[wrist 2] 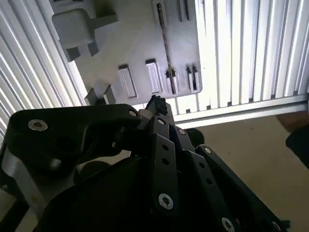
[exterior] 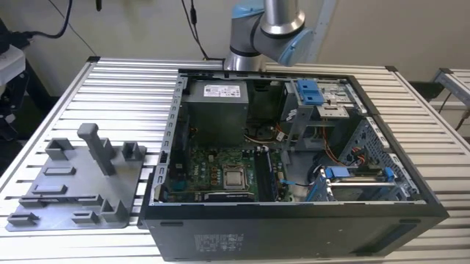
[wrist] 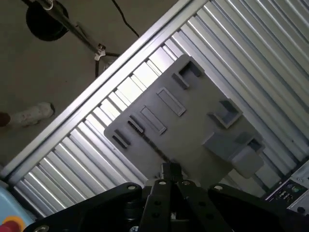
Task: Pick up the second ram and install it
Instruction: 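Pick up the second ram and move it above second insertion slot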
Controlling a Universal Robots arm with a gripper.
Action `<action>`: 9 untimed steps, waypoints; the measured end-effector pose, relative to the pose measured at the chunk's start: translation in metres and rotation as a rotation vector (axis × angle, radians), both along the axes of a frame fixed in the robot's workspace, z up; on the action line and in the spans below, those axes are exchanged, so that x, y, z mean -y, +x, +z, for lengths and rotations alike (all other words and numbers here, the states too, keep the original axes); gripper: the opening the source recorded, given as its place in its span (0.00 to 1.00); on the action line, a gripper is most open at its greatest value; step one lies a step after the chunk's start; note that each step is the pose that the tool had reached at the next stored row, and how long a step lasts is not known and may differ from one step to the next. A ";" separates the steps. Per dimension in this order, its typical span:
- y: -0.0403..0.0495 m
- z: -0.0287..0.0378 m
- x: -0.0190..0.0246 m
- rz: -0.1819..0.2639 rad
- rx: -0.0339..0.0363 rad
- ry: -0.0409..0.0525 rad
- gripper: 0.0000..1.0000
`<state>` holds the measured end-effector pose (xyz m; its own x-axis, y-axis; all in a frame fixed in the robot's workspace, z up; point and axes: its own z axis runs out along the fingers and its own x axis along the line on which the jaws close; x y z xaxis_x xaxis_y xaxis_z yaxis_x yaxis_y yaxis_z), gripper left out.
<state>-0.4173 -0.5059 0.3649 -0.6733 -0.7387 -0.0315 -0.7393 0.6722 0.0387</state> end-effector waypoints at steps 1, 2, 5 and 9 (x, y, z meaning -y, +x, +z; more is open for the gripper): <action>0.0000 -0.0003 0.0000 0.019 0.0017 0.0000 0.11; 0.0000 -0.0005 0.0000 0.037 0.0032 0.0000 0.11; 0.0000 -0.0010 0.0000 0.091 0.0086 0.0000 0.11; 0.0000 -0.0018 0.0000 0.163 0.0164 0.0000 0.11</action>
